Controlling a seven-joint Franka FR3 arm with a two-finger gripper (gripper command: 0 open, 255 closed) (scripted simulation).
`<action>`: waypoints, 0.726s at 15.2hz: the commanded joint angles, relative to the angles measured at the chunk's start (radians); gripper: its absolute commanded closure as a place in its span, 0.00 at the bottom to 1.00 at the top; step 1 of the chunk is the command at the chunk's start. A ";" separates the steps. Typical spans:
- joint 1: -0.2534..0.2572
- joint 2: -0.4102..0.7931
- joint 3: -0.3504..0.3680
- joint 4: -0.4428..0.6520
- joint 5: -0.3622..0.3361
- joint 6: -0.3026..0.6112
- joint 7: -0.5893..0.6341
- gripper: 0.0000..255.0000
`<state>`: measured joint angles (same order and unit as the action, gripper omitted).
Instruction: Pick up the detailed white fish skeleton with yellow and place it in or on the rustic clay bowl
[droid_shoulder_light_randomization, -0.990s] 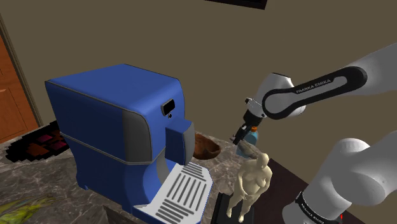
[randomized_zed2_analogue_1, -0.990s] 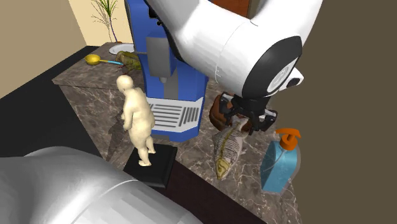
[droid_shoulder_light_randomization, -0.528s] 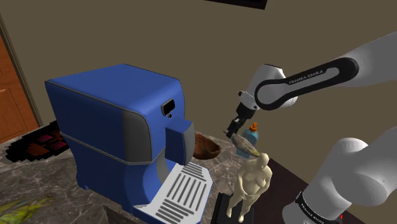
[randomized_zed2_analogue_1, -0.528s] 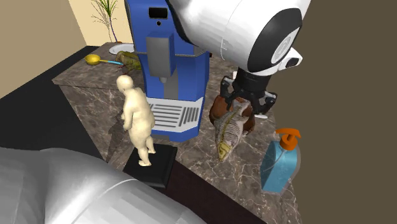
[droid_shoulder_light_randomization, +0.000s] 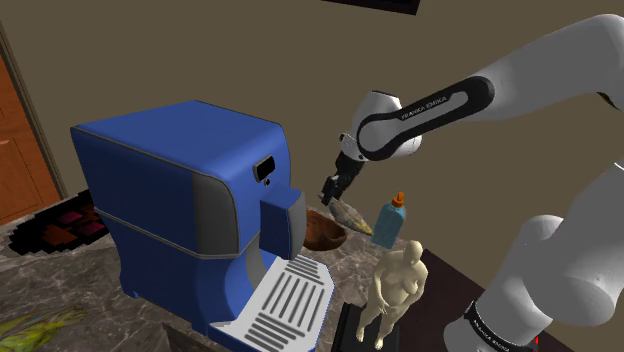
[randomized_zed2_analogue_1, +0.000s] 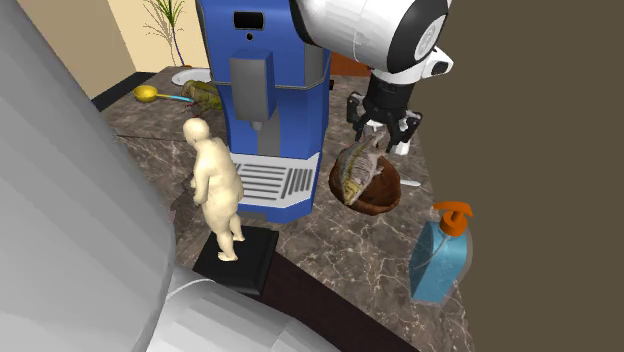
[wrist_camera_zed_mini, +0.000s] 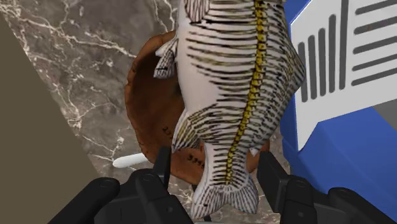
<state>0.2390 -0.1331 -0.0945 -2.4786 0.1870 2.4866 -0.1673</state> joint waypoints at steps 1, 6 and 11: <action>0.007 0.070 0.006 0.083 0.006 -0.012 0.011 1.00; 0.022 0.207 0.022 0.241 0.011 -0.030 0.042 1.00; 0.022 0.252 0.026 0.222 0.032 0.032 0.021 1.00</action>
<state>0.2609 0.1101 -0.0696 -2.2529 0.2145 2.5061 -0.1420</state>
